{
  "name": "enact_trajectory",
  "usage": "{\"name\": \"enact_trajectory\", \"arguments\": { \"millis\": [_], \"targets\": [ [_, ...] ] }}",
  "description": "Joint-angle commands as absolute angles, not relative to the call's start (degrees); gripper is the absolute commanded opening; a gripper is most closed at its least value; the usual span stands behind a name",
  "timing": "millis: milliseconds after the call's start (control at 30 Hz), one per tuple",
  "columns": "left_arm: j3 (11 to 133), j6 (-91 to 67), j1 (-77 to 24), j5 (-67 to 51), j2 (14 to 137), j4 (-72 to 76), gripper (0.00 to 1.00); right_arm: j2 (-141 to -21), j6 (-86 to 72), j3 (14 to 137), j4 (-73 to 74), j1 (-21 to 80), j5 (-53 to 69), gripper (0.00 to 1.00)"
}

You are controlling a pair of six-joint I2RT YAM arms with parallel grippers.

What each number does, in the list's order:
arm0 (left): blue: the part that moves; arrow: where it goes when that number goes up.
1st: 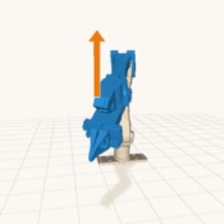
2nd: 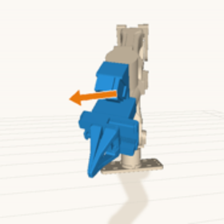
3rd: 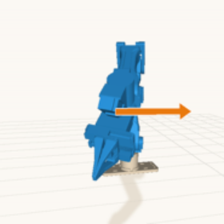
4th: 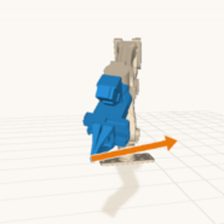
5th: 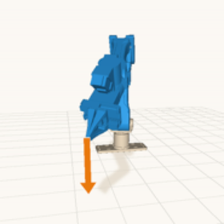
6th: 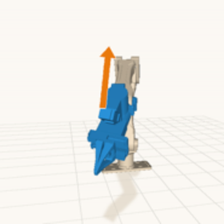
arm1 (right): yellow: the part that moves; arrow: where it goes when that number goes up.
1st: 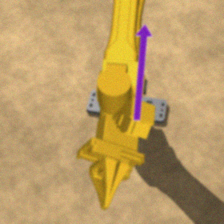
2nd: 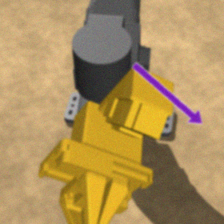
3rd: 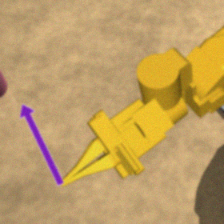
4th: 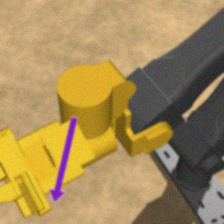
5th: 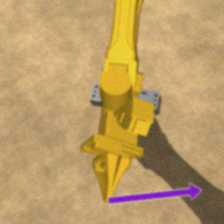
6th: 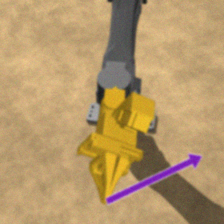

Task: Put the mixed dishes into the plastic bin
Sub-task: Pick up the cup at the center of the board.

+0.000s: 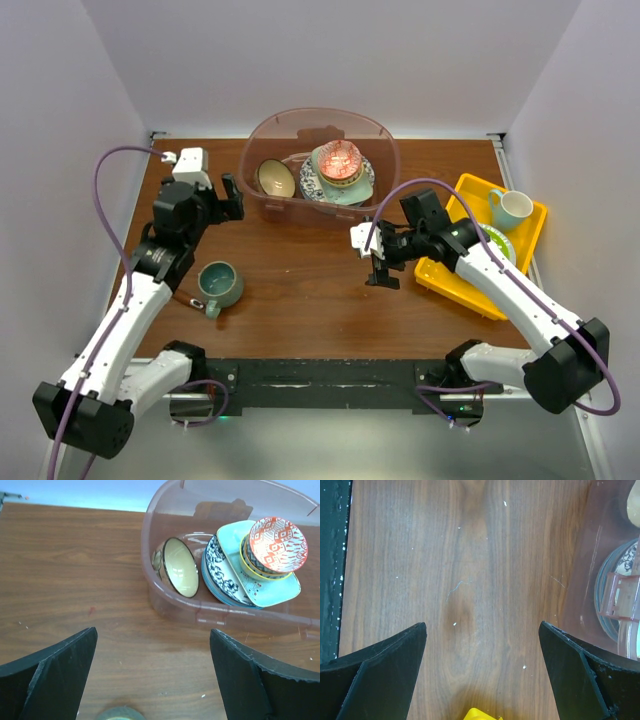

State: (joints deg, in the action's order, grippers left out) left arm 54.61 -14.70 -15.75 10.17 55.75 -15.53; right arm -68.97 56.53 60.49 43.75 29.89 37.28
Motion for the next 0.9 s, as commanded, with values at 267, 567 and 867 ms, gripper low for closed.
{"name": "enact_trajectory", "arguments": {
  "millis": [267, 567, 867],
  "targets": [
    [44.9, -23.3, -15.3, 7.1, 46.8, -16.1, 1.0, -68.6, 55.5, 60.5, 42.9, 28.9, 39.5, 0.98],
    [42.5, -26.5, -15.3, 5.8, 47.3, -17.3, 1.0, -68.6, 55.5, 60.4, 42.8, 28.7, 39.5, 0.98],
    [41.9, -27.2, -15.3, 5.2, 48.4, -17.7, 1.0, -68.6, 55.5, 60.3, 42.7, 28.4, 39.6, 0.98]
  ]
}}
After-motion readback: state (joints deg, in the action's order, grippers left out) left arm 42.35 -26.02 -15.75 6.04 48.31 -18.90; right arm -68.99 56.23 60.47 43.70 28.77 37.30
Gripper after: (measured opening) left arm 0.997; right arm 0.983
